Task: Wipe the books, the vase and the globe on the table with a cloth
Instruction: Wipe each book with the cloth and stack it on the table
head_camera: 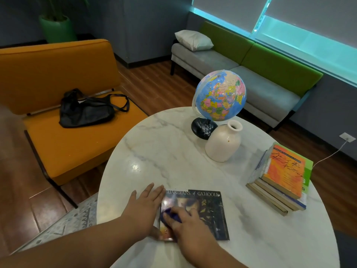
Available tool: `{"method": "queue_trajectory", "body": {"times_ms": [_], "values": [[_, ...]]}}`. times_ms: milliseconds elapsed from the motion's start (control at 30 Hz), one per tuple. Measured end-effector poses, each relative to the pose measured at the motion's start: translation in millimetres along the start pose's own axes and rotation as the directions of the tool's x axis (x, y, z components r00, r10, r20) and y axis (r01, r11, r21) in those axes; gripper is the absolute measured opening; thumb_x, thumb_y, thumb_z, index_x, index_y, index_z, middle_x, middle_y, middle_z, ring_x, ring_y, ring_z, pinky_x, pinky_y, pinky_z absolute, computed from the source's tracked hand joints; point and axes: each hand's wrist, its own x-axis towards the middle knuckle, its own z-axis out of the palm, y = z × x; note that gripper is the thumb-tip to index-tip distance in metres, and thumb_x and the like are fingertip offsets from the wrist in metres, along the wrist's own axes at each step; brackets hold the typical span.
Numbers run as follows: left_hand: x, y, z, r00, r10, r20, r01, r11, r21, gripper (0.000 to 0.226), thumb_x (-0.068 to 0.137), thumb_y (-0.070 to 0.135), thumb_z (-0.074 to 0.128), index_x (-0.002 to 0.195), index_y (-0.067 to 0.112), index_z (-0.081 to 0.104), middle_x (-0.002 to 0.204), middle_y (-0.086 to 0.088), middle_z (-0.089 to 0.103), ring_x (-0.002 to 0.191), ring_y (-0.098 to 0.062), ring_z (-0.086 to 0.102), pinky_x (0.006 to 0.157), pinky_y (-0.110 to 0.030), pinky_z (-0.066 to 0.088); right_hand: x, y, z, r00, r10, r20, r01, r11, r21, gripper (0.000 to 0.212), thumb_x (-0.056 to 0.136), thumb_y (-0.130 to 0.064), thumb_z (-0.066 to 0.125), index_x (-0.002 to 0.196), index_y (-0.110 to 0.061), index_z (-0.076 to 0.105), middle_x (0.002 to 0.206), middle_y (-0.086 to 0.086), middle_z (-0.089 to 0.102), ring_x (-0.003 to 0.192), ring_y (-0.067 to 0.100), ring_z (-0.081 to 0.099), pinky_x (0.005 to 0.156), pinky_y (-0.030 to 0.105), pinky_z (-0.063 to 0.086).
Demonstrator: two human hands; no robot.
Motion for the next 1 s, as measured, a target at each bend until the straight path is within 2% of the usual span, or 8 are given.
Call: {"method": "queue_trajectory", "body": {"times_ms": [100,267,367,467,600,733,900,1000], "values": [[0,-1,0,1.000,0.007,-0.002,-0.007,0.999,-0.045,0.121,0.073,0.069,0.064,0.152,0.023,-0.015,0.160,0.008,-0.019,0.147,-0.019,-0.019,0.117,-0.052,0.005,-1,35,-8,0.969,0.184,-0.164,-0.192,0.981,-0.035,0.064,0.081,-0.026,0.055,0.140,-0.043,0.036,0.142,-0.009,0.037,0.105,0.028,0.044,0.084,0.031,0.051],[-1,0,-2,1.000,0.013,0.004,-0.013,0.999,-0.050,0.121,0.072,0.069,0.065,0.152,0.023,-0.014,0.160,0.007,-0.018,0.147,-0.020,-0.019,0.117,-0.053,0.003,-2,69,-23,0.894,0.436,-0.104,-0.440,0.898,-0.025,0.061,0.098,-0.024,0.042,0.152,-0.034,0.015,0.150,-0.005,0.016,0.111,0.023,0.033,0.076,0.023,0.042],[0,0,-3,1.000,0.011,0.010,-0.011,0.999,-0.043,0.121,0.073,0.068,0.065,0.152,0.023,-0.014,0.160,0.006,-0.019,0.147,-0.020,-0.019,0.117,-0.053,0.002,6,48,-27,0.907,0.414,-0.079,-0.418,0.908,-0.035,0.067,0.094,-0.025,0.045,0.153,-0.029,0.012,0.149,-0.003,0.015,0.114,0.027,0.035,0.087,0.025,0.042],[1,1,-1,1.000,0.005,0.007,-0.004,1.000,-0.022,0.120,0.073,0.069,0.064,0.152,0.022,-0.014,0.160,0.007,-0.019,0.147,-0.018,-0.019,0.117,-0.052,0.003,6,17,-11,0.976,0.164,-0.145,-0.169,0.985,-0.021,0.069,0.080,-0.027,0.061,0.143,-0.033,0.033,0.136,-0.007,0.026,0.108,0.034,0.047,0.080,0.036,0.054],[0,0,1,1.000,0.005,-0.012,-0.005,1.000,-0.009,0.119,0.073,0.072,0.060,0.152,0.023,-0.014,0.160,0.008,-0.019,0.147,-0.018,-0.017,0.117,-0.051,0.005,-12,6,7,0.994,-0.091,-0.065,0.092,0.996,0.004,0.046,0.089,-0.037,0.037,0.134,-0.044,0.041,0.138,-0.012,0.040,0.108,0.026,0.049,0.074,0.033,0.053],[-1,-3,1,1.000,0.023,-0.010,-0.023,1.000,-0.017,0.122,0.071,0.073,0.061,0.152,0.023,-0.015,0.159,0.009,-0.020,0.147,-0.017,-0.019,0.117,-0.052,0.004,-27,42,3,0.992,0.038,-0.123,-0.032,0.998,0.044,0.045,0.087,-0.049,0.027,0.130,-0.052,0.042,0.132,-0.018,0.044,0.103,0.021,0.049,0.078,0.024,0.047],[-2,-7,3,0.998,0.059,0.014,-0.059,0.998,0.019,0.133,0.064,0.077,0.065,0.149,0.022,-0.022,0.157,0.009,-0.027,0.145,-0.016,-0.025,0.116,-0.055,-0.003,-13,61,-14,0.951,0.280,-0.127,-0.274,0.960,0.063,0.050,0.097,-0.027,0.040,0.144,-0.045,0.032,0.145,-0.013,0.028,0.116,0.021,0.034,0.090,0.027,0.047],[-3,-5,3,0.999,0.049,0.019,-0.049,0.999,0.008,0.136,0.062,0.076,0.067,0.149,0.022,-0.022,0.156,0.009,-0.028,0.145,-0.016,-0.025,0.115,-0.056,-0.003,5,33,-16,0.970,0.223,-0.093,-0.224,0.975,0.006,0.059,0.095,-0.024,0.046,0.147,-0.040,0.025,0.149,-0.010,0.021,0.118,0.027,0.031,0.094,0.031,0.045]]}}
